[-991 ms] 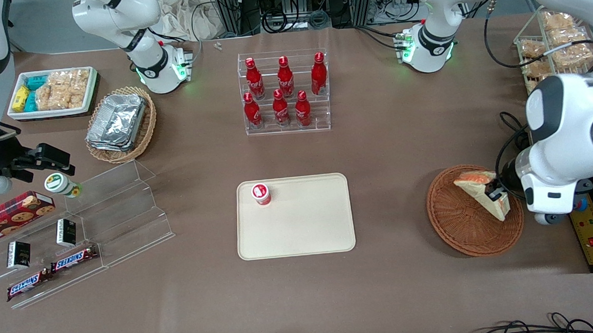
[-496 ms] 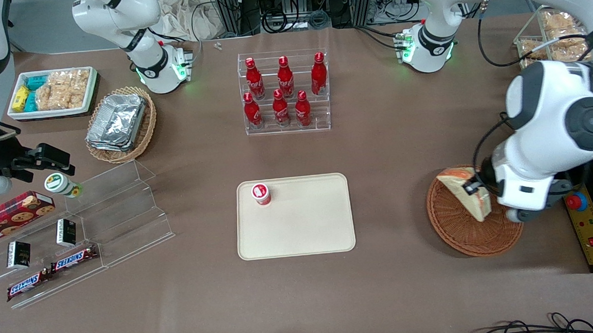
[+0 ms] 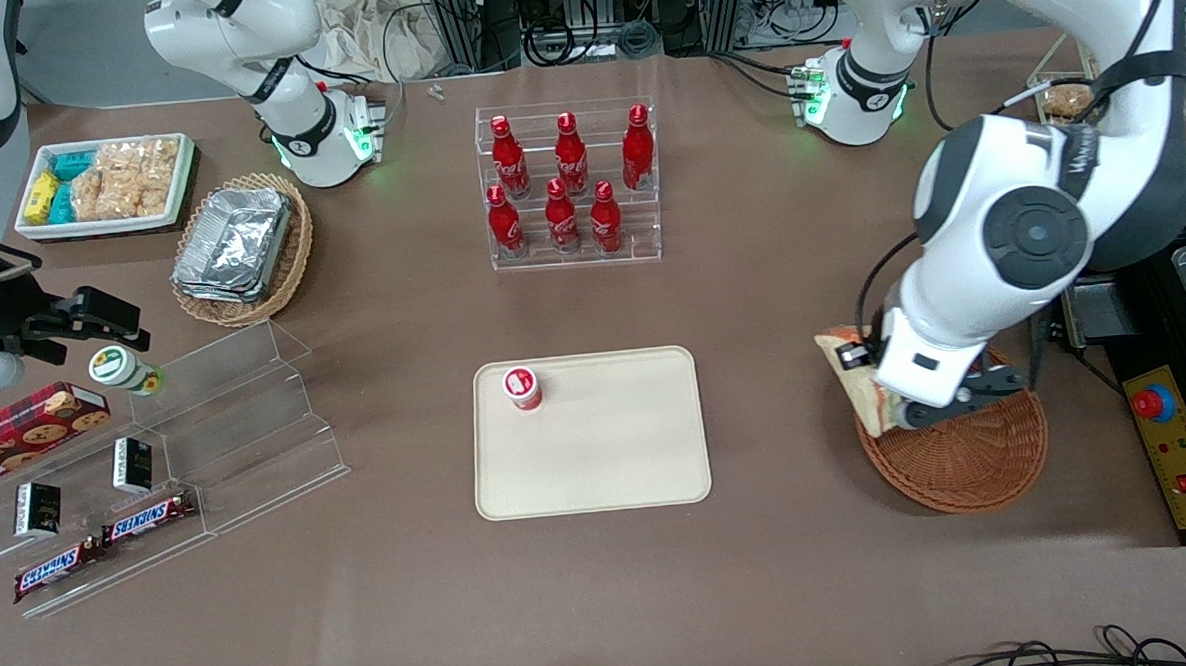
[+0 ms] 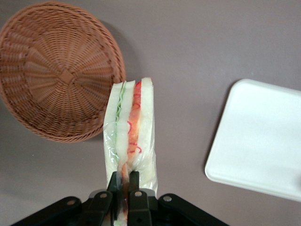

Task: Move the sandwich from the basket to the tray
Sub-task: 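Lift the sandwich and carry it with the left gripper to the tray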

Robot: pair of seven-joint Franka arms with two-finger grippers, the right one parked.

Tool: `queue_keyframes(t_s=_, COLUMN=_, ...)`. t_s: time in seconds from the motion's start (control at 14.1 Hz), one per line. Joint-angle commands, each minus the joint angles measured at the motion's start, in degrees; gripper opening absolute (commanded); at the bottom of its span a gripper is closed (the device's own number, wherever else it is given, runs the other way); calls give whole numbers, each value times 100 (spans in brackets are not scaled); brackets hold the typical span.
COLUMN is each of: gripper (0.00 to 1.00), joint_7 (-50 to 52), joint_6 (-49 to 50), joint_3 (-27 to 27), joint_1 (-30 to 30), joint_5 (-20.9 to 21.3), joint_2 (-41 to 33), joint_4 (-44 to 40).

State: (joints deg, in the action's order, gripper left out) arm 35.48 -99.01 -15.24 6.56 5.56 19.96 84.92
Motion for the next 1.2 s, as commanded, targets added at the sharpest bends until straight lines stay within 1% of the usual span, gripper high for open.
queue_keyframes(t_s=0.0, gripper=0, joint_7=-654, joint_6=215, joint_3=-110, joint_1=47, joint_5=25, joint_2=87, joint_4=-212)
queue_keyframes(t_s=0.14, gripper=0, joint_7=-735, joint_6=172, joint_3=-338, joint_1=47, joint_5=-168, joint_2=183, joint_4=-221)
queue_keyframes(t_s=0.21, gripper=0, joint_7=-770, joint_6=128, joint_3=-452, joint_1=56, joint_5=-187, joint_2=271, joint_4=-265)
queue_keyframes(t_s=0.28, gripper=0, joint_7=-710, joint_6=84, joint_3=-584, joint_1=134, joint_5=-117, joint_2=419, joint_4=-300)
queue_keyframes(t_s=0.42, gripper=0, joint_7=-561, joint_6=-301, joint_3=-594, joint_1=398, joint_5=-117, joint_2=718, joint_4=-423)
queue_keyframes(t_s=0.5, gripper=0, joint_7=-421, joint_6=-521, joint_3=-612, joint_1=425, joint_5=-134, joint_2=859, joint_4=-432)
queue_keyframes(t_s=0.64, gripper=0, joint_7=-314, joint_6=-978, joint_3=-603, joint_1=740, joint_5=-99, joint_2=1114, joint_4=-432)
queue_keyframes(t_s=0.92, gripper=0, joint_7=-331, joint_6=-1839, joint_3=-594, joint_1=864, joint_5=-91, joint_2=1676, joint_4=-450)
queue_keyframes(t_s=1.13, gripper=0, joint_7=-314, joint_6=-2341, joint_3=-585, joint_1=979, joint_5=164, joint_2=2063, joint_4=-450)
